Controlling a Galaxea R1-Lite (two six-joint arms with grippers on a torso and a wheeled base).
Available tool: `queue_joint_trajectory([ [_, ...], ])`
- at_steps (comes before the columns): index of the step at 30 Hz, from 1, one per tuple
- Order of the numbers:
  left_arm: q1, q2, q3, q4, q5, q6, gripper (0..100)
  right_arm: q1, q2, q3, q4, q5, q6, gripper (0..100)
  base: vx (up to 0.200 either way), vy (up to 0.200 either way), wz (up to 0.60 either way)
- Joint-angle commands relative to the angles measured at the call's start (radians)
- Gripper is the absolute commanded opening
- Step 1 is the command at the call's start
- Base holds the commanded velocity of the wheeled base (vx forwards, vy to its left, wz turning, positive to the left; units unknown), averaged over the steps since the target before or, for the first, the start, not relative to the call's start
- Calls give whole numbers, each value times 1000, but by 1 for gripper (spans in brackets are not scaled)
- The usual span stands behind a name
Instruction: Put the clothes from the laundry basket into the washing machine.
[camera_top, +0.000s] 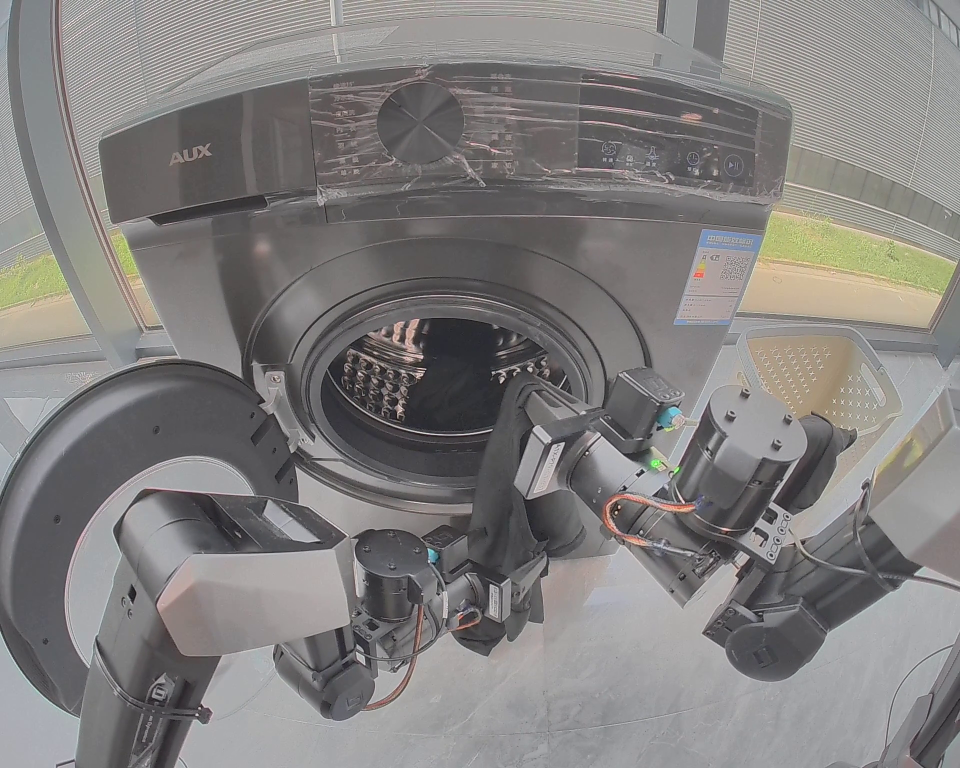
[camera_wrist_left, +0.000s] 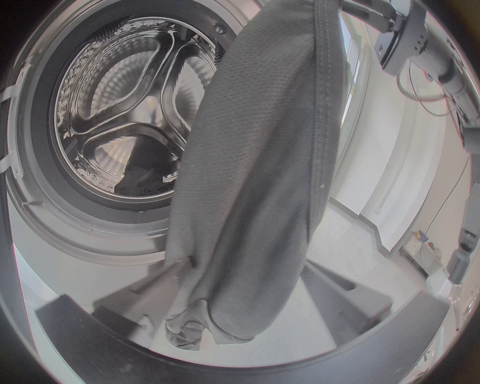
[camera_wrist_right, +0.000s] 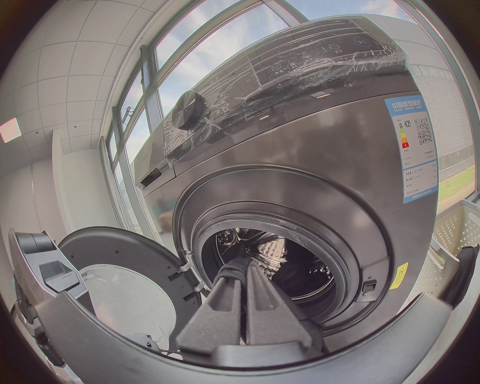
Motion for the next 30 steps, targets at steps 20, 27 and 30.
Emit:
queue_joint_trajectory([
  [20, 83, -255, 180, -7, -9, 17, 0, -84, -29, 152, 1, 5, 5, 0, 0, 0, 0],
  [27, 86, -535, 384, -5, -73, -8, 0, -154, -42, 287, -68, 57, 17, 0, 0, 0, 0],
  [30, 84, -610, 433, -5, -99, -8, 0, -182, -42, 363, -106, 68, 20, 0, 0, 0, 0],
])
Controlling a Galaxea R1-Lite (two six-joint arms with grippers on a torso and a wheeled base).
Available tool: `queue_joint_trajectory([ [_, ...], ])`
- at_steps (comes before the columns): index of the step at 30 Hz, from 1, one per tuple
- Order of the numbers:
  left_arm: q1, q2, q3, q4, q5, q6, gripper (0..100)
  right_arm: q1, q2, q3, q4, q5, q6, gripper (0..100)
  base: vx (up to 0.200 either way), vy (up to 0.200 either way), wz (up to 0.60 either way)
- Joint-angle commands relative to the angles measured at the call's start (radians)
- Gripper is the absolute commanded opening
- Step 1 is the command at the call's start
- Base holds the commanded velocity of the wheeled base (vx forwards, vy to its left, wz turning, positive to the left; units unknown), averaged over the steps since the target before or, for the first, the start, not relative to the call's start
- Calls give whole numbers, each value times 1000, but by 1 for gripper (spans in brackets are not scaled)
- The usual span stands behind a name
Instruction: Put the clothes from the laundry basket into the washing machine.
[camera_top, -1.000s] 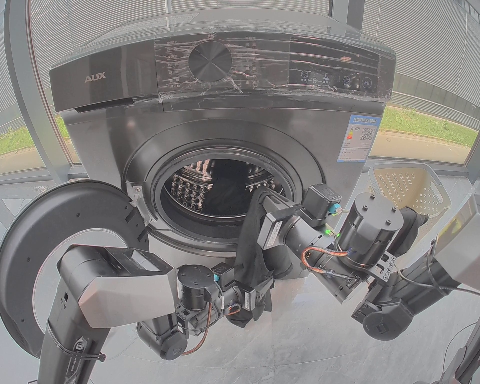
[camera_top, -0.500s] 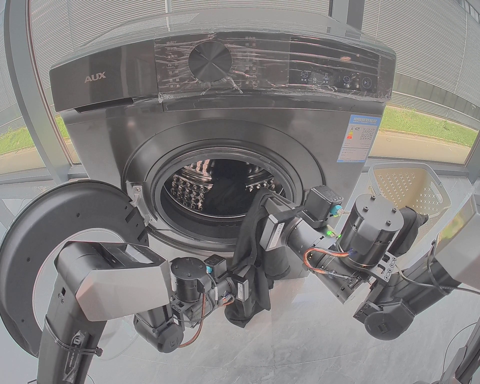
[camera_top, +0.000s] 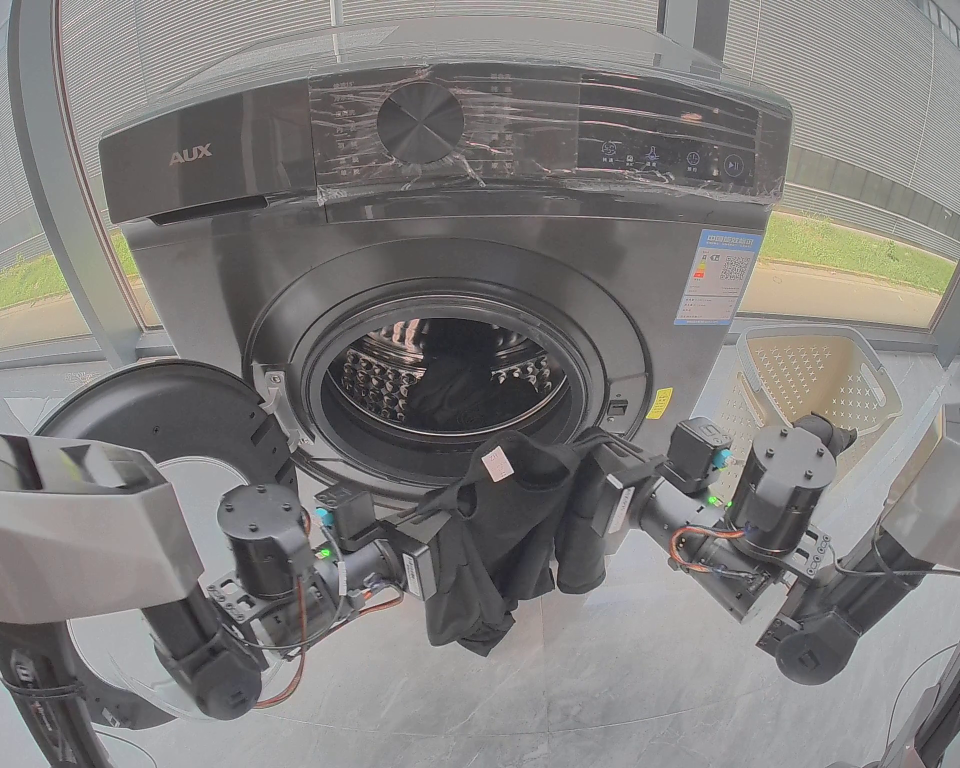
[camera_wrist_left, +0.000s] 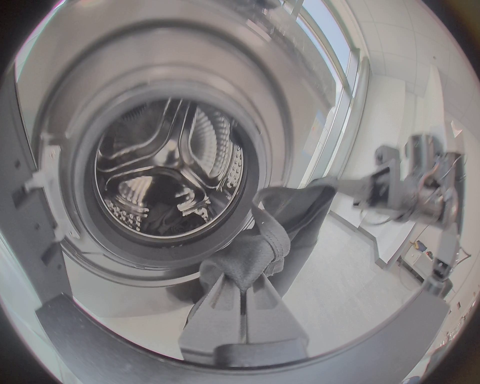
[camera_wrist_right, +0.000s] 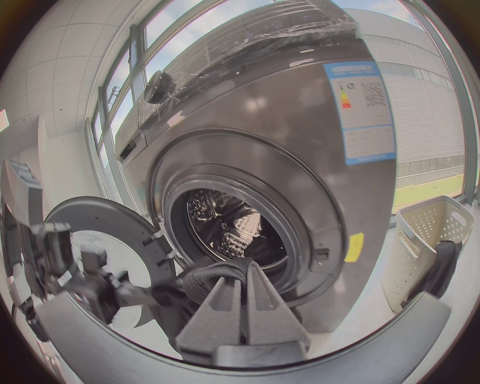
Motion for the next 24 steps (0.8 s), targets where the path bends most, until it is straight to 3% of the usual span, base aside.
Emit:
queue_joint_trajectory([
  [1, 3, -260, 139, -2, -51, -11, 0, -68, -13, 157, -73, 32, 7, 0, 0, 0, 0],
  [3, 6, -292, 151, -1, -76, -12, 0, -67, -13, 209, -122, 39, 12, 0, 0, 0, 0],
  [10, 18, -308, 122, -1, -70, -11, 0, -51, -57, 323, -131, 67, 78, 0, 0, 0, 0],
  [24, 70, -361, 104, 3, -65, -4, 0, -27, -40, 200, -135, 62, 87, 0, 0, 0, 0],
])
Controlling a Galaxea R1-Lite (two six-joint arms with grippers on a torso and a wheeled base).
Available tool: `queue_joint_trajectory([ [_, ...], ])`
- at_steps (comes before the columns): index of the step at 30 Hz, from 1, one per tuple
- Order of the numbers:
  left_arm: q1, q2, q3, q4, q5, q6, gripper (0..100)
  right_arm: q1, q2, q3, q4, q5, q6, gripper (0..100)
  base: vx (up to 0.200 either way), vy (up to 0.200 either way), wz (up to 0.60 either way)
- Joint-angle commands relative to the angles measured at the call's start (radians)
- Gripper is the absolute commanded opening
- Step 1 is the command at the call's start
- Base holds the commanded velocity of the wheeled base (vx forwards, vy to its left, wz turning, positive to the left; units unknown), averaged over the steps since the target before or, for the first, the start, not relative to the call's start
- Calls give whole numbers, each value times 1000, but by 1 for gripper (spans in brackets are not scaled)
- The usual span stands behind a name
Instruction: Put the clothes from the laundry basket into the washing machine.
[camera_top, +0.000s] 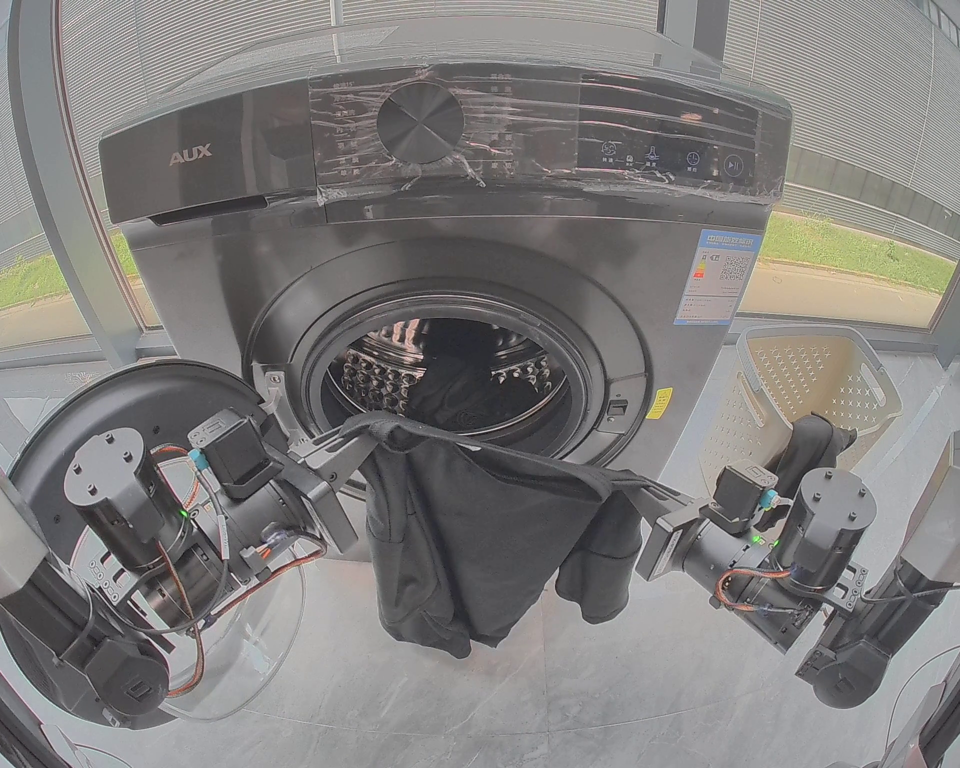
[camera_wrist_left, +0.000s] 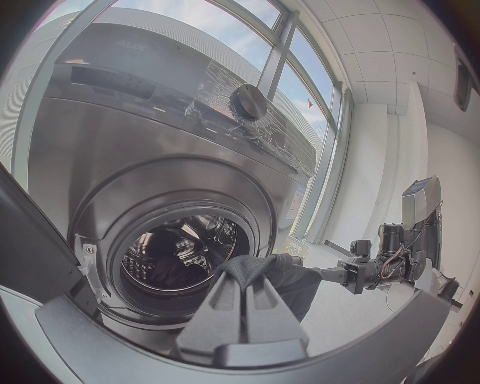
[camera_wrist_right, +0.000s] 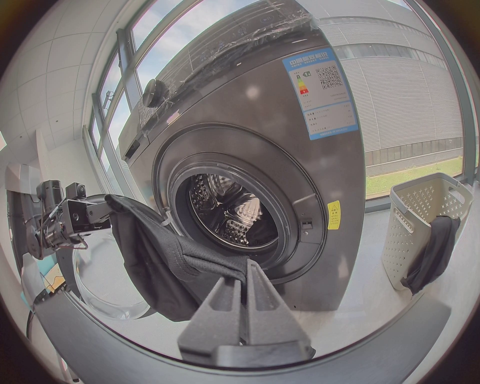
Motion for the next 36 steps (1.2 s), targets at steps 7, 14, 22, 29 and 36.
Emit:
queue_joint_trajectory([
  [7, 14, -4, 1, 3, 2, 4, 0, 7, 2, -59, -1, -9, -2, 0, 0, 0, 0],
  [14, 23, -4, -1, 3, 2, 13, 0, 7, -9, -90, -1, -17, -5, 0, 0, 0, 0],
  [22, 45, -13, -2, 3, 0, 18, 0, 12, -9, -142, -1, -50, -5, 0, 0, 0, 0],
  [29, 51, -17, -7, 1, 0, 18, 0, 12, -40, -191, -1, -60, -5, 0, 0, 0, 0],
  [36, 52, -19, -13, 1, 0, 18, 0, 16, -49, -200, 0, -64, -3, 0, 0, 0, 0],
])
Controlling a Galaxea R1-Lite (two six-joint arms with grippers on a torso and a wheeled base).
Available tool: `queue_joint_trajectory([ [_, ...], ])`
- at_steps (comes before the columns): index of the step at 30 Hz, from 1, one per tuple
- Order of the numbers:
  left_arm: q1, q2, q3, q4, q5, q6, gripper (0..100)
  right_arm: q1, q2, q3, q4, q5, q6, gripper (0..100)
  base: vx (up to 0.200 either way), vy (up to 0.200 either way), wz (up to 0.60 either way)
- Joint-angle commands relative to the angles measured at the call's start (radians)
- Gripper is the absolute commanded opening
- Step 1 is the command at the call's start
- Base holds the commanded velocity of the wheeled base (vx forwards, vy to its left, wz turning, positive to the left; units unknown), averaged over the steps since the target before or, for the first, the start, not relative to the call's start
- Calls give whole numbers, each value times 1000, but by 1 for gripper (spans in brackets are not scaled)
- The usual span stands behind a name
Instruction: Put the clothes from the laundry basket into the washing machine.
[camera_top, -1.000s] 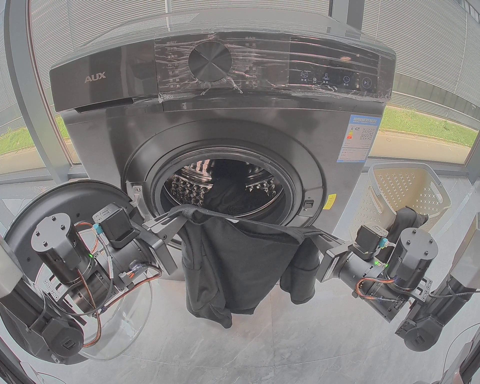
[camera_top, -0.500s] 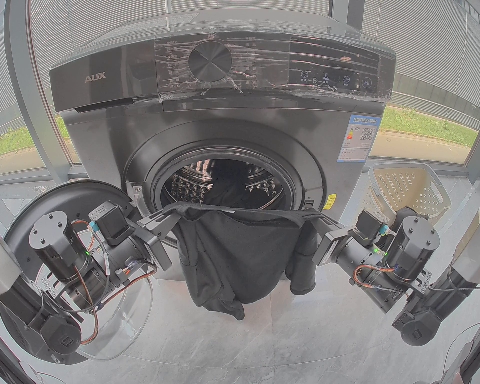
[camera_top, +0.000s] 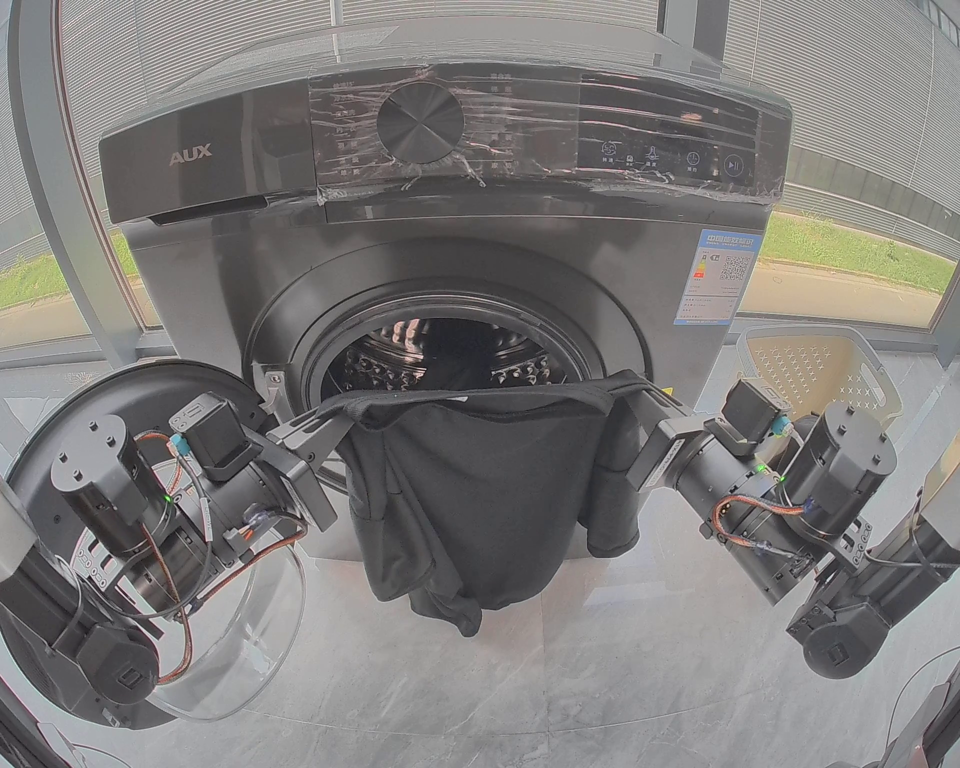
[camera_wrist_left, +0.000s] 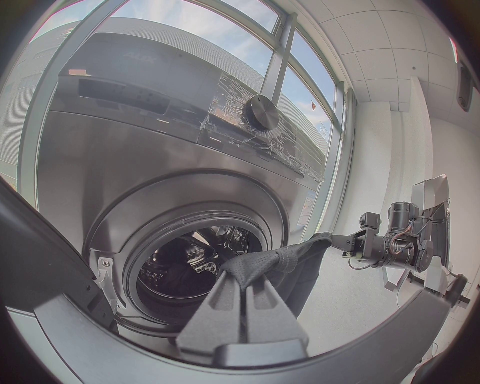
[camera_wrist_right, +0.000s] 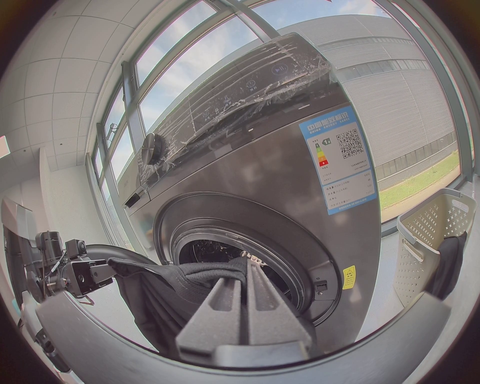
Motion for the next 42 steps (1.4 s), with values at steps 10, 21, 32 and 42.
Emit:
queue_joint_trajectory([
  [10, 5, -20, -6, 1, 0, 1, 0, 5, -7, -3, 0, 0, 5, 0, 0, 0, 0],
  [21, 1, -15, -9, 2, 0, 20, 0, 22, 2, 40, 1, 3, 20, 0, 0, 0, 0],
  [32, -41, 95, -71, -2, 80, 23, 0, 131, 99, 161, 0, 14, 49, 0, 0, 0, 0],
  [42, -51, 94, -107, -1, 97, 21, 0, 151, 236, 237, 0, 77, 42, 100, 0, 0, 0],
])
